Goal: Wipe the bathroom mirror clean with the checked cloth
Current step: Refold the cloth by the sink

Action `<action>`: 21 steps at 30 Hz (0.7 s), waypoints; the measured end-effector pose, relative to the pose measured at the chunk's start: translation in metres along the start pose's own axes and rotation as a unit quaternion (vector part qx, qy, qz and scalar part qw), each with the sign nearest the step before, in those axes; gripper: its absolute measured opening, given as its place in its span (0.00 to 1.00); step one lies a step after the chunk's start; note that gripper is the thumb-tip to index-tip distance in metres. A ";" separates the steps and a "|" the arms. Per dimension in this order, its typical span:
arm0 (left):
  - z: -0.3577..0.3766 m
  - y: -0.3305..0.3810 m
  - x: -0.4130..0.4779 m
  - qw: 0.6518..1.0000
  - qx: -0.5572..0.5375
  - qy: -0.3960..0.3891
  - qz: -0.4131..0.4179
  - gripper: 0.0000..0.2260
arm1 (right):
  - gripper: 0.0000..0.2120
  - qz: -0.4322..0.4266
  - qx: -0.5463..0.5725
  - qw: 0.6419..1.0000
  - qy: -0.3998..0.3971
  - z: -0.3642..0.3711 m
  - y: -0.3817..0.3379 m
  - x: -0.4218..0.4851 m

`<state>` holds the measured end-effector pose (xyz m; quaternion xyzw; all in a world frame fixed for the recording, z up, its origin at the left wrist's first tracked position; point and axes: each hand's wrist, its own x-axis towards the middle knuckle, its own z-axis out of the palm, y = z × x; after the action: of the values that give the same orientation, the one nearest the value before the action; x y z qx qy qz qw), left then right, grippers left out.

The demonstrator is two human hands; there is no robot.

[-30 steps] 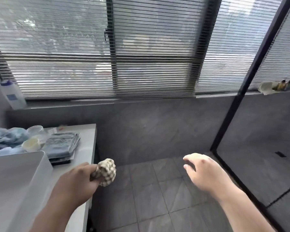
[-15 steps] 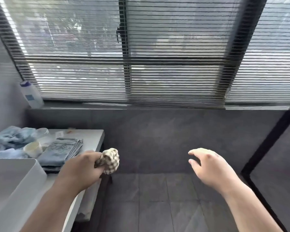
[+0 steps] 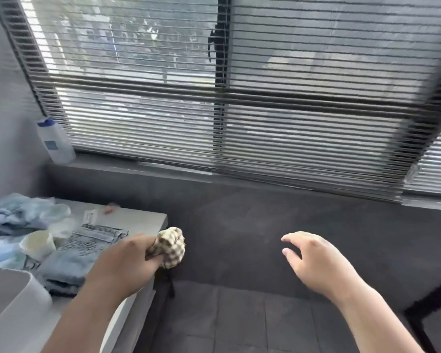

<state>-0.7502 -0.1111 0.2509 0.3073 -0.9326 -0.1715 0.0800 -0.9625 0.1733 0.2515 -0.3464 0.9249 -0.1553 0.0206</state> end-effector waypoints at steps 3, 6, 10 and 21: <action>0.002 -0.009 0.042 0.999 -0.029 0.000 -0.018 0.05 | 0.16 -0.006 -0.010 1.000 -0.010 -0.005 -0.006 0.054; 0.003 -0.014 0.083 0.999 -0.039 0.005 -0.017 0.06 | 0.16 -0.014 -0.010 1.000 -0.007 -0.005 -0.013 0.100; 0.009 -0.005 0.129 0.999 -0.037 -0.016 -0.006 0.09 | 0.16 -0.027 0.013 0.999 -0.017 0.007 -0.016 0.147; 0.012 0.001 0.225 0.993 -0.006 0.002 -0.121 0.11 | 0.14 -0.128 0.058 0.988 -0.068 0.031 -0.006 0.316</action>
<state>-0.9332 -0.2422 0.2496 0.4177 -0.8873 -0.1853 0.0624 -1.1941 -0.0438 0.2459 -0.4699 0.8587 -0.1864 0.0838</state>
